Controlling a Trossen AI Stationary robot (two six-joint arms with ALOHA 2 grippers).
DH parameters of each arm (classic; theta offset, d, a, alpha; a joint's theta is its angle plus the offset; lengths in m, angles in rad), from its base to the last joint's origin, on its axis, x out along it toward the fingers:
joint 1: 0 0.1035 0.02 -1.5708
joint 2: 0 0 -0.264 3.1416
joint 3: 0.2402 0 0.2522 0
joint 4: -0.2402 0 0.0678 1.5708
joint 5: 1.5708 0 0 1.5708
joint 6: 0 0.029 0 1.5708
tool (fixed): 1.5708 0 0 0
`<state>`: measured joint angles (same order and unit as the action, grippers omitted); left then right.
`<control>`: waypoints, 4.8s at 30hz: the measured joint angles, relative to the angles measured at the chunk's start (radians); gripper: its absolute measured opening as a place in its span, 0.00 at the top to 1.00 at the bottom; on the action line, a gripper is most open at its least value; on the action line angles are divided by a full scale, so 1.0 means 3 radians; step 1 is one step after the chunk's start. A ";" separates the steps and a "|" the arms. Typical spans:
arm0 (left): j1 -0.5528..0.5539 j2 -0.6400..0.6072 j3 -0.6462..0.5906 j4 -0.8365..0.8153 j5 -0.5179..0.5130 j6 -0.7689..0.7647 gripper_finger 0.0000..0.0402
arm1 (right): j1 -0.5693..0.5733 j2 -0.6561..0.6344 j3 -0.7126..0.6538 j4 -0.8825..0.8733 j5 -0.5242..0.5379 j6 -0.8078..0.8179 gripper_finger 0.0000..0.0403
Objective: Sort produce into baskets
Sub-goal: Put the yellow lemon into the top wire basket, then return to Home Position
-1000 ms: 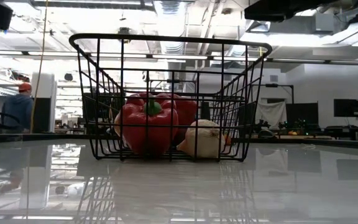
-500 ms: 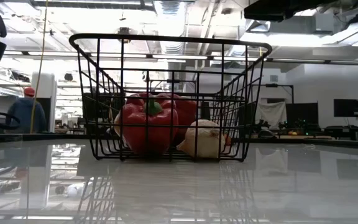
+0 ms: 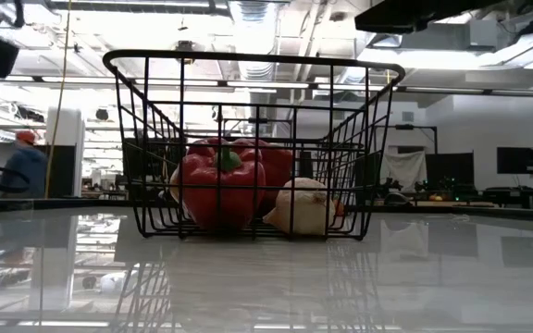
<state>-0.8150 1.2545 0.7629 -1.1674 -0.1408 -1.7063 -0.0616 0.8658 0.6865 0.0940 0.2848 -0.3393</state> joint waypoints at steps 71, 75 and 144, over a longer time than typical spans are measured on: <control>0.3188 0.0027 0.0494 0.3262 -0.1270 0.4733 0.53 | 0.0000 -0.0003 0.0000 -0.0046 0.0003 -0.0059 0.34; 0.3427 0.0027 0.0494 0.3403 -0.1011 0.4881 0.44 | -0.0003 -0.0004 0.0000 -0.0042 0.0018 -0.0079 0.34; 0.2701 -0.3703 -0.2511 0.4588 -0.0567 0.5208 0.30 | -0.0604 -0.2809 -0.1001 -0.0964 -0.1306 0.0955 0.34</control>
<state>-0.0046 0.1436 0.0097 0.2091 -0.3109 -0.1441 -0.2428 0.0231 0.3862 -0.1951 -0.1070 -0.0528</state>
